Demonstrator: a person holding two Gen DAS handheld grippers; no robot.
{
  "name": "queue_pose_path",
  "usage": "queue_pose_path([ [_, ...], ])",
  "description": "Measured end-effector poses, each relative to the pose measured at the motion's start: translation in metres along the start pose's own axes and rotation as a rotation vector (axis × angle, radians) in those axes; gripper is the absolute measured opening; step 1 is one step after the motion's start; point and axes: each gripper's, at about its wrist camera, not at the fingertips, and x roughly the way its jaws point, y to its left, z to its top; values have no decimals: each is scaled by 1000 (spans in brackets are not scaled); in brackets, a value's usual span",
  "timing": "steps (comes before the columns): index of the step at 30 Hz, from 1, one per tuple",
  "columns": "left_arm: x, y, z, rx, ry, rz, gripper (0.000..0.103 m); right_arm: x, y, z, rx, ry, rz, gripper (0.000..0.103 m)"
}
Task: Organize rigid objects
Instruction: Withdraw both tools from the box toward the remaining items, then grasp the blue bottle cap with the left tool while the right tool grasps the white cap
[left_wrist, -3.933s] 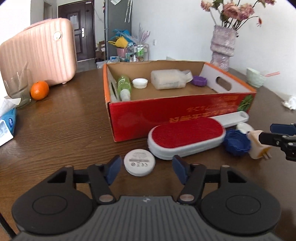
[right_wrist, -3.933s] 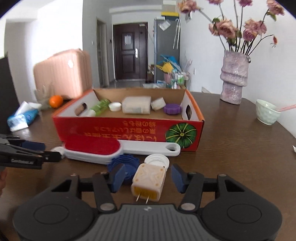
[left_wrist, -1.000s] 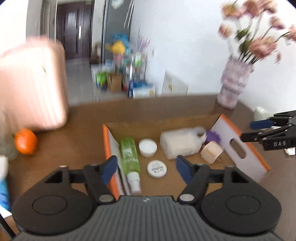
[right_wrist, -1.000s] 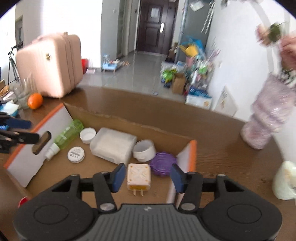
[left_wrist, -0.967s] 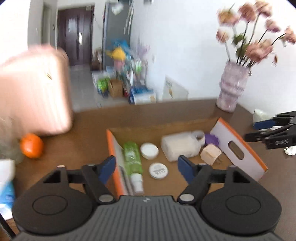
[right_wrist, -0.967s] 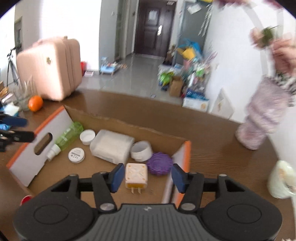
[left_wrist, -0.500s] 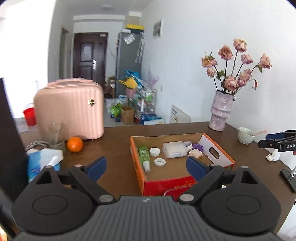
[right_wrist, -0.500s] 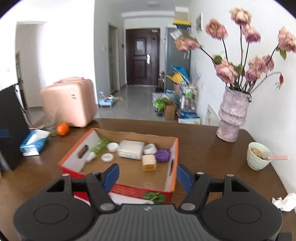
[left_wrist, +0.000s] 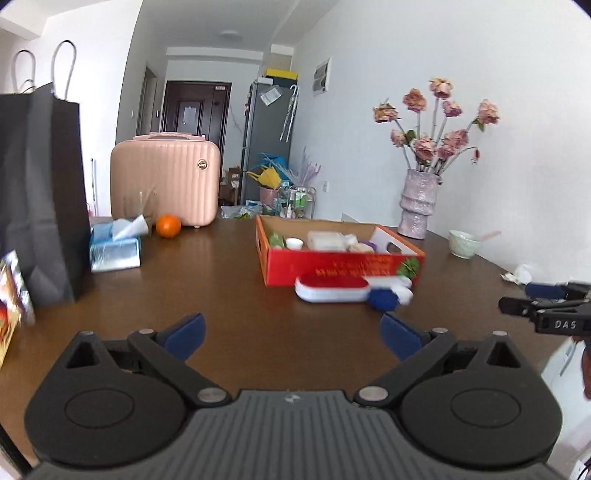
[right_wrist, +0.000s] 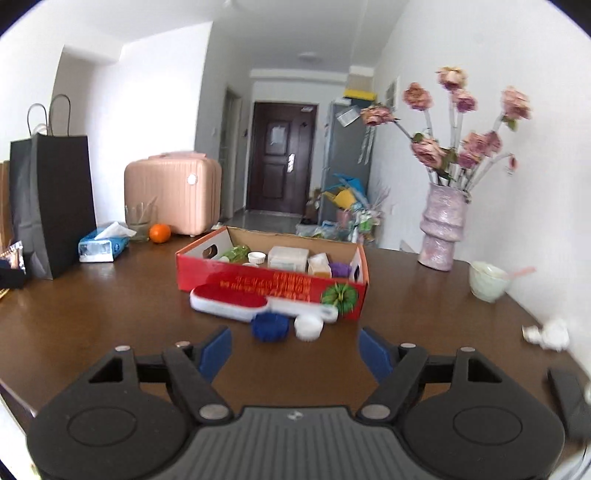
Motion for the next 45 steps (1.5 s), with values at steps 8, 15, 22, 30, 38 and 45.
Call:
queue_pose_path([
  [8, -1, -33, -27, 89, 60, 9, 103, -8, -7, -40, 67, 69, 34, 79],
  [15, 68, -72, -15, 132, 112, -15, 103, 21, -32, -41, 114, 107, 12, 79],
  [22, 194, -128, 9, 193, 161, -49, 101, 59, -74, -30, 147, 128, -21, 79],
  [30, 311, -161, 10, 198, 298, -73, 72, 104, -114, -13, 141, 142, -8, 79],
  [38, 300, -145, 10, 121, 276, -127, 52, 156, -118, 0, 114, 176, 56, 79],
  [45, 255, -76, 22, 81, 226, 81, 52, 229, -78, 19, -4, 234, 153, 77],
])
